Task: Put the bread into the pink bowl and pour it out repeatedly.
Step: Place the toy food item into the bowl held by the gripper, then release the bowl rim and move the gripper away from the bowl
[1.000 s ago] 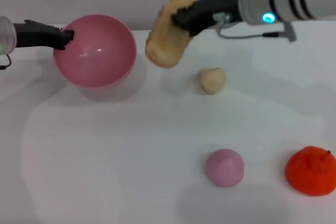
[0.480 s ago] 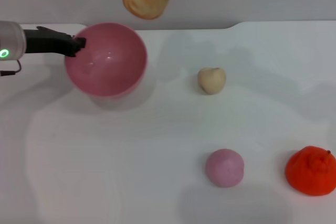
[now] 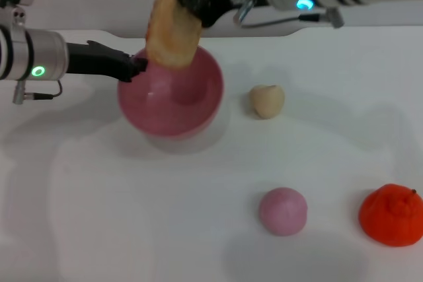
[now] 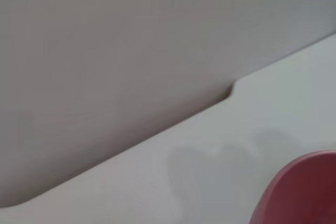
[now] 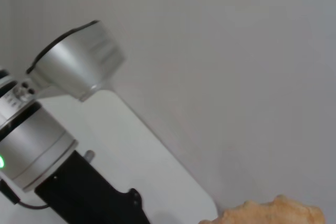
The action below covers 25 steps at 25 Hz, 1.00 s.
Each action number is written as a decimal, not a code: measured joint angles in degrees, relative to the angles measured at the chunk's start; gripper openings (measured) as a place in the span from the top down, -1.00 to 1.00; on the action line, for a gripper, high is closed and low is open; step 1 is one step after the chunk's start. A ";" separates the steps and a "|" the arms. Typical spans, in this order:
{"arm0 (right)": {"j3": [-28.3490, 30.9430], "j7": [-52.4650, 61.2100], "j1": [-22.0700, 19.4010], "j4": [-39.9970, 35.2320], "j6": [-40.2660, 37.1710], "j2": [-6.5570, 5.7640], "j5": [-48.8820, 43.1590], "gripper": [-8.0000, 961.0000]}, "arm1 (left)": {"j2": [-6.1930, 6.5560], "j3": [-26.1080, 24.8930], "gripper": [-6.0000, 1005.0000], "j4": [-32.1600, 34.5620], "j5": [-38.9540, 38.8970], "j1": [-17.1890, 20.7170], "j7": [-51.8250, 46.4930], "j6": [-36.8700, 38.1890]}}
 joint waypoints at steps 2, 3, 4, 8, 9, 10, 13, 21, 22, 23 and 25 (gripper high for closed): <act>-1.63 -0.29 0.40 1.40 -0.60 0.02 0.04 0.82 | -0.34 0.60 0.87 0.00 0.00 -0.53 0.00 0.31; -2.30 -0.35 0.65 2.03 -0.69 0.02 0.05 0.82 | -0.49 0.86 0.87 0.00 0.00 -0.80 0.00 0.36; -2.96 -0.37 0.95 2.87 -0.76 0.03 0.06 0.82 | -0.60 0.99 0.87 0.00 0.10 -1.00 0.00 0.36; -3.84 -0.44 1.63 5.52 -1.13 0.08 0.09 0.80 | -0.90 1.12 0.87 0.00 1.17 -1.63 -0.28 0.16; -3.86 -0.44 1.65 5.92 -1.17 0.10 0.10 0.77 | -0.92 1.12 0.87 0.00 1.32 -1.68 -0.36 0.08; -3.87 -0.45 1.65 6.01 -1.19 0.10 0.10 0.74 | -0.93 1.12 0.87 0.00 1.41 -1.73 -0.44 0.01; -3.65 -0.46 1.46 6.09 -1.26 0.12 0.12 0.61 | -0.93 1.12 0.87 0.00 1.47 -1.75 -0.49 -0.02; -1.93 -0.49 0.00 -0.74 -4.40 -0.01 -1.39 0.03 | -0.83 1.09 0.87 0.02 2.46 -1.99 -1.08 -0.21; -1.41 -0.49 -0.72 -2.74 -5.77 0.01 -1.65 -0.03 | -0.83 1.09 0.87 0.03 2.91 -2.03 -1.44 -0.24; -1.15 -0.51 -1.58 -4.52 -7.26 0.04 -1.76 -0.10 | -0.83 1.09 0.87 0.05 3.29 -2.05 -1.70 -0.25; -1.28 -1.05 -4.46 -8.08 -12.36 0.09 -1.84 -0.09 | -0.82 1.08 0.87 0.10 4.10 -2.07 -2.44 -0.25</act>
